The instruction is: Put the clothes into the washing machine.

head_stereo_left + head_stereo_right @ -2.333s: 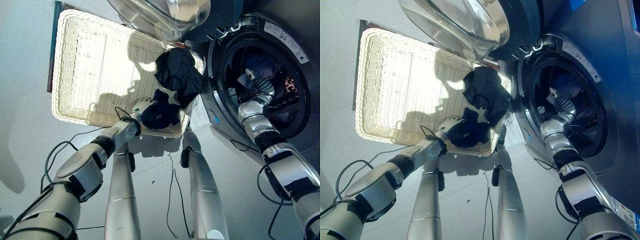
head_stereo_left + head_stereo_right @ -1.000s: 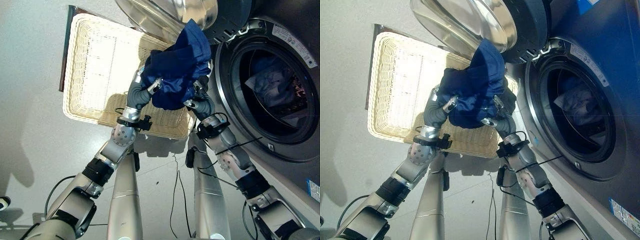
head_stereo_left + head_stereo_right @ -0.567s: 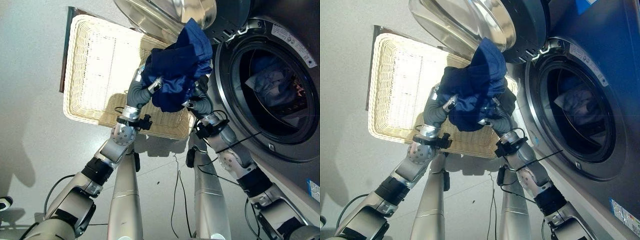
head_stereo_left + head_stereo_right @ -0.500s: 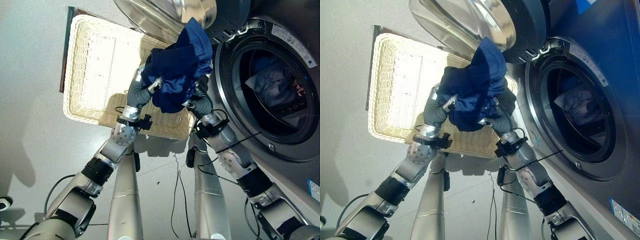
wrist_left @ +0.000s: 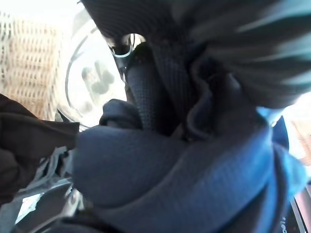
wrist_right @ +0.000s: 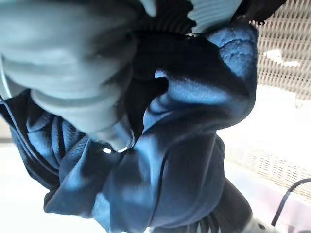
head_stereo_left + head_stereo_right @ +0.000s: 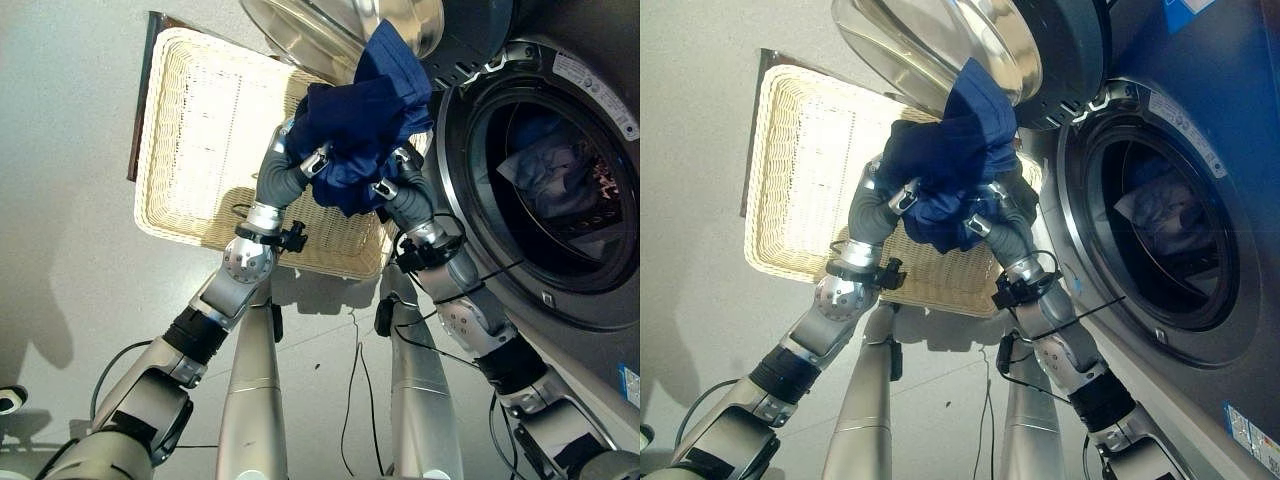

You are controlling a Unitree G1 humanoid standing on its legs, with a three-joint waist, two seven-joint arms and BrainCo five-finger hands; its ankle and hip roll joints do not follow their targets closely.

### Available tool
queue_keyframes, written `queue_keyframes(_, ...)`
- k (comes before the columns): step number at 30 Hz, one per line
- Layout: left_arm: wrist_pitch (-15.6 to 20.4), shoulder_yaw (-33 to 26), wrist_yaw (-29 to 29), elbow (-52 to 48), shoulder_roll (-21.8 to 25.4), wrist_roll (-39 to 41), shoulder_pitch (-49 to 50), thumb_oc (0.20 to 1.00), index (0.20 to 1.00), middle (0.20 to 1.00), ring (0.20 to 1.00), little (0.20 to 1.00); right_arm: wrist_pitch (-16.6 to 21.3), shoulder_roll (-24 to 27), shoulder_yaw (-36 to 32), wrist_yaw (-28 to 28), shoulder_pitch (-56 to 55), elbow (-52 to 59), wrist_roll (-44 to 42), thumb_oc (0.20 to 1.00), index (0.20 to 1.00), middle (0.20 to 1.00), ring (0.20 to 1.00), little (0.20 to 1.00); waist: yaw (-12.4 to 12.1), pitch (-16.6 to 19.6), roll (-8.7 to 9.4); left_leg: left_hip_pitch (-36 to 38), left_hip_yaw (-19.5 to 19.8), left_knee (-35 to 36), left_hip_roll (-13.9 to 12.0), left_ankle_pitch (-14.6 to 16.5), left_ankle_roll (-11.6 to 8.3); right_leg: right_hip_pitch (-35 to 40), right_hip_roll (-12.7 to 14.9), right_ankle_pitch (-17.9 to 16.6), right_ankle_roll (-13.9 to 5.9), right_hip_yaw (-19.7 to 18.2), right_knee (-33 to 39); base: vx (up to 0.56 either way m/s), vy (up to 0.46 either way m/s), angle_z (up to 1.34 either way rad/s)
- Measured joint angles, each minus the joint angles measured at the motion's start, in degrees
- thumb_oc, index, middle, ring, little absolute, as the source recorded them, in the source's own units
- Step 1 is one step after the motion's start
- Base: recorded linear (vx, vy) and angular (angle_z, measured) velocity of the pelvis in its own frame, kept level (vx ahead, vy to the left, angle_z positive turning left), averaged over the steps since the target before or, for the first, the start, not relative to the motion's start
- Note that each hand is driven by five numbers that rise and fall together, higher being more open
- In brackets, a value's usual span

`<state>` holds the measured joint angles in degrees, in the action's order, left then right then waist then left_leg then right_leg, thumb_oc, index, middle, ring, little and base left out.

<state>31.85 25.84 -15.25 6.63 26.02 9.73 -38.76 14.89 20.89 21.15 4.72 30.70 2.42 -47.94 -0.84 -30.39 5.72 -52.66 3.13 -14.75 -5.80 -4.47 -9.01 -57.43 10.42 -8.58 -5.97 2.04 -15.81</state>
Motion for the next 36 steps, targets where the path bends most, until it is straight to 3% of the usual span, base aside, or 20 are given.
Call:
queue_keyframes(14,-0.22,0.01,-0.51,-0.24,0.45,-2.27,-0.21,0.200,0.200,0.200,0.200,0.200,0.84,-0.55,0.00,-0.01,-0.78,0.00,-1.25,0.200,0.200,0.200,0.200,0.200,0.04,0.00,0.00,0.00,0.00,0.02,0.00,0.00,0.00,-0.02,0.00,0.05,-0.01,0.00,-0.02,0.00,0.000,0.00)
queue_keyframes(15,-0.36,0.01,-0.62,-0.30,0.43,-2.45,-0.21,0.282,0.282,0.282,0.282,0.282,0.89,-0.55,0.00,0.00,-0.79,0.00,-1.27,0.200,0.200,0.200,0.200,0.200,0.03,0.00,0.00,0.00,0.00,0.03,0.00,0.00,0.01,-0.02,0.00,0.05,-0.01,0.00,-0.02,0.00,0.000,0.00)
queue_keyframes(16,-0.85,-0.01,-0.93,-0.59,0.49,-3.00,-0.21,0.526,0.526,0.526,0.526,0.526,0.91,-0.55,-0.01,-0.01,-0.85,0.00,-1.32,0.200,0.200,0.200,0.200,0.200,0.02,0.00,0.00,0.00,0.00,0.05,0.00,0.00,0.00,-0.02,0.00,0.06,-0.01,0.00,-0.01,0.00,0.000,0.00)
queue_keyframes(17,-1.27,-0.02,-1.15,-0.71,0.50,-3.62,-0.23,1.000,1.000,1.000,1.000,1.000,0.97,-0.55,-0.01,0.00,-0.93,0.00,-1.55,0.200,0.200,0.200,0.200,0.200,0.01,0.00,0.00,0.00,0.00,0.05,0.00,0.00,0.00,-0.02,0.00,0.06,-0.02,0.00,-0.02,0.00,0.000,0.00)
queue_keyframes(22,-4.60,0.69,-2.97,-0.83,0.46,-8.84,0.37,1.000,1.000,1.000,1.000,1.000,1.79,-0.99,-0.71,-0.01,-0.41,0.00,-2.94,0.200,0.200,0.200,0.200,0.200,0.02,0.00,0.00,0.00,0.01,0.07,-0.01,0.00,0.00,-0.04,0.00,0.09,-0.04,0.00,-0.02,0.00,0.000,0.00)
queue_keyframes(29,-11.02,2.57,-9.74,-0.82,2.84,-18.00,0.54,1.000,1.000,1.000,1.000,1.000,3.91,-1.42,-1.24,-0.01,0.69,0.00,-3.47,0.200,0.200,0.200,0.200,0.200,-0.06,0.00,0.00,-0.01,0.02,0.15,-0.01,0.00,-0.01,-0.07,0.00,0.14,-0.05,0.01,-0.01,0.00,0.000,0.00)
queue_keyframes(36,-17.15,2.00,-16.63,-0.64,4.27,-20.32,2.45,1.000,1.000,1.000,1.000,1.000,5.24,-1.92,-2.48,0.12,0.91,0.03,-3.50,0.200,0.200,0.200,0.200,0.200,-0.13,0.00,0.00,-0.01,0.04,0.16,-0.03,-0.01,-0.01,-0.07,0.00,0.16,-0.05,0.03,-0.02,0.00,0.000,0.00)
